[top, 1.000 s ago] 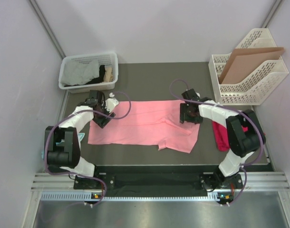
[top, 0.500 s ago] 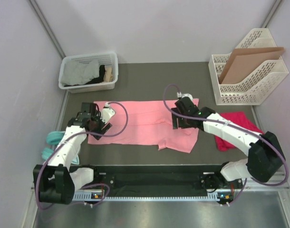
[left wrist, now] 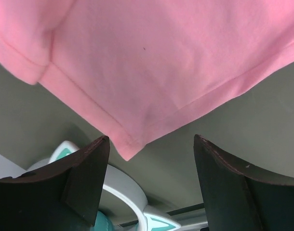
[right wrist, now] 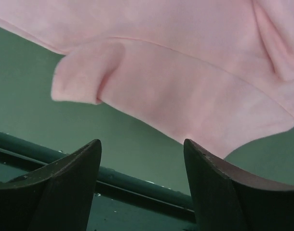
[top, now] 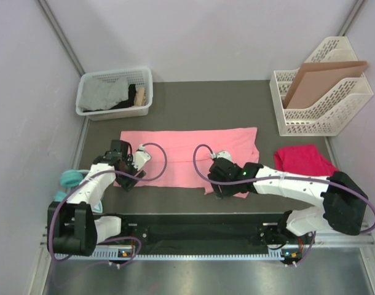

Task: Fold and stack the t-shirts
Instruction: Fold the tshirt

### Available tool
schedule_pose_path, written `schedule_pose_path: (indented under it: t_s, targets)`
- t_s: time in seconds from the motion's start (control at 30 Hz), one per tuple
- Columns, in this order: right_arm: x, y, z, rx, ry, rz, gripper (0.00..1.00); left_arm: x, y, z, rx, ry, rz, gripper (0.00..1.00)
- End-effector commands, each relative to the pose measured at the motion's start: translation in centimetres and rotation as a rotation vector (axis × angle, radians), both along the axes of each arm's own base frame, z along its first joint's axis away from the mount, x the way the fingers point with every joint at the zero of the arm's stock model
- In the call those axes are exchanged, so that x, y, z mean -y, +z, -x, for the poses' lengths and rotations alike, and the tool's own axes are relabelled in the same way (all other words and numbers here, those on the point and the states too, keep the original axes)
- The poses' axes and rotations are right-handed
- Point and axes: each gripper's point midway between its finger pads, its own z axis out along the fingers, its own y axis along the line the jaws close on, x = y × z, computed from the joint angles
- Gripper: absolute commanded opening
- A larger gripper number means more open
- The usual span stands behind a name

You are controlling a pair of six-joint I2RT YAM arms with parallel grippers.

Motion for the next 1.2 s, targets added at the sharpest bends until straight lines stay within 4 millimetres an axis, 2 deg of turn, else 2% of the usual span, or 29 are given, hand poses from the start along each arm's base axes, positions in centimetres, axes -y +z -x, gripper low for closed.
schedule_pose_path:
  t_s: [0.0, 0.2, 0.3, 0.47, 0.63, 0.73, 0.97, 1.17]
  targets:
    - [1.5, -0.7, 0.3, 0.007, -0.092, 0.036, 0.68, -0.8, -1.1, -0.1, 0.012, 0.021, -0.043, 0.76]
    - [3.8, -2.0, 1.0, -0.008, -0.223, 0.101, 0.67, -0.9, -2.2, 0.1, -0.004, 0.027, -0.050, 0.76]
    - [3.7, -2.3, 1.2, -0.014, -0.235, 0.086, 0.66, -1.3, -2.7, -0.2, 0.002, 0.029, -0.068, 0.76]
    - [3.9, -3.2, 1.2, -0.024, -0.242, 0.099, 0.59, -1.6, -3.4, -0.6, -0.001, 0.021, -0.088, 0.73]
    - [4.7, -4.1, 1.1, -0.032, -0.257, 0.128, 0.52, -1.9, -4.2, -1.0, -0.007, 0.011, -0.098, 0.64]
    - [5.1, -4.0, 0.4, -0.027, -0.271, 0.139, 0.51, -1.8, -4.5, -1.6, -0.006, 0.009, -0.096, 0.63]
    - [4.7, -1.9, -0.8, 0.016, -0.260, 0.134, 0.51, -1.6, -4.5, -2.2, -0.007, 0.015, -0.082, 0.63]
    - [4.5, -2.8, -0.8, 0.001, -0.253, 0.147, 0.51, -1.6, -4.8, -2.0, -0.010, 0.016, -0.077, 0.62]
